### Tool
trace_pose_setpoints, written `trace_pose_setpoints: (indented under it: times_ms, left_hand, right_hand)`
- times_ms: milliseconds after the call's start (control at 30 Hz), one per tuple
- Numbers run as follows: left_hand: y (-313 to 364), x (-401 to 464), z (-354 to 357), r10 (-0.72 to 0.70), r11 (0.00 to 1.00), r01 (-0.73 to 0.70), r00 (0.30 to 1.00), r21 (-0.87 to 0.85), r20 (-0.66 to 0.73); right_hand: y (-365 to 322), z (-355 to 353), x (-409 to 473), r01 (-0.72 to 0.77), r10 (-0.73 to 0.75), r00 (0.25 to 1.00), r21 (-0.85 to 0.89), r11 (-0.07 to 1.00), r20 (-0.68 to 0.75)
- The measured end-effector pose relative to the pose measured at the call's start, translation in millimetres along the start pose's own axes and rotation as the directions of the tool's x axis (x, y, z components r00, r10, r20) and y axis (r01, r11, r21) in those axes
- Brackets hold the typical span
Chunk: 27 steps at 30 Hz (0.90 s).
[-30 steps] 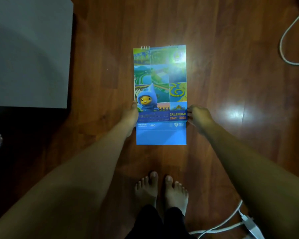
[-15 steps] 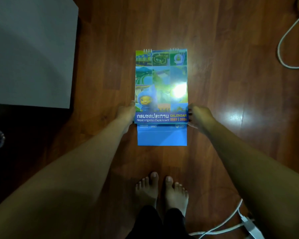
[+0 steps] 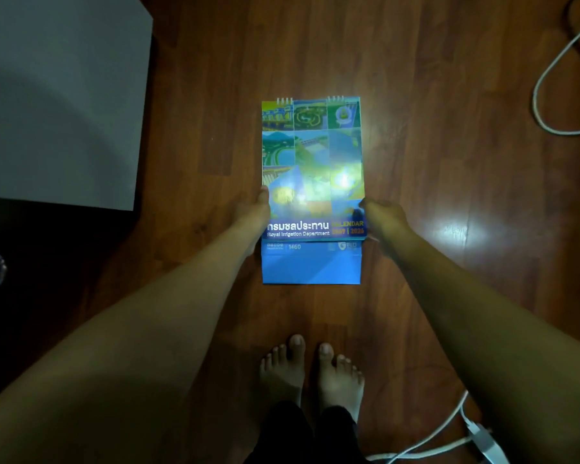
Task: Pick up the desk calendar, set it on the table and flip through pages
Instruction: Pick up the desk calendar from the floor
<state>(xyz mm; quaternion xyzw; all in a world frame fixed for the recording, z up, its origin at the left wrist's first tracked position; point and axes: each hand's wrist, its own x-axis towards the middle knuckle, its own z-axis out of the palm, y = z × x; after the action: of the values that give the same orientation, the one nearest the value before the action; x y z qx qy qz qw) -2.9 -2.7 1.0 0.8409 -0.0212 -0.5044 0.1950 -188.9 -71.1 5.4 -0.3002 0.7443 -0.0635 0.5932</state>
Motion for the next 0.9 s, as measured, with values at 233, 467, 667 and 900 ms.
trace_pose_setpoints:
  times_ms: [233, 467, 667, 900]
  left_hand:
    - [11, -9, -6, -0.049, 0.988, 0.065, 0.992, -0.139, 0.114]
    - [26, -24, -14, -0.096, 0.943, 0.137, 0.985, -0.305, 0.145]
    - [38, -52, -30, -0.01, 0.904, 0.082, 0.985, -0.42, 0.171]
    - [86, -145, -95, 0.082, 0.898, 0.028, 0.97, -0.439, 0.23]
  right_hand:
    - [-19, -1, -8, -0.076, 0.078, 0.991, -0.02, 0.997, 0.111]
    - [-29, -5, -19, -0.116, 0.086, 0.966, 0.115, 0.987, 0.244]
    - [-50, -15, -54, -0.091, 0.044, 0.972, 0.194, 0.977, 0.232]
    - [-110, -44, -151, -0.092, 0.008, 0.963, 0.302, 0.949, 0.268]
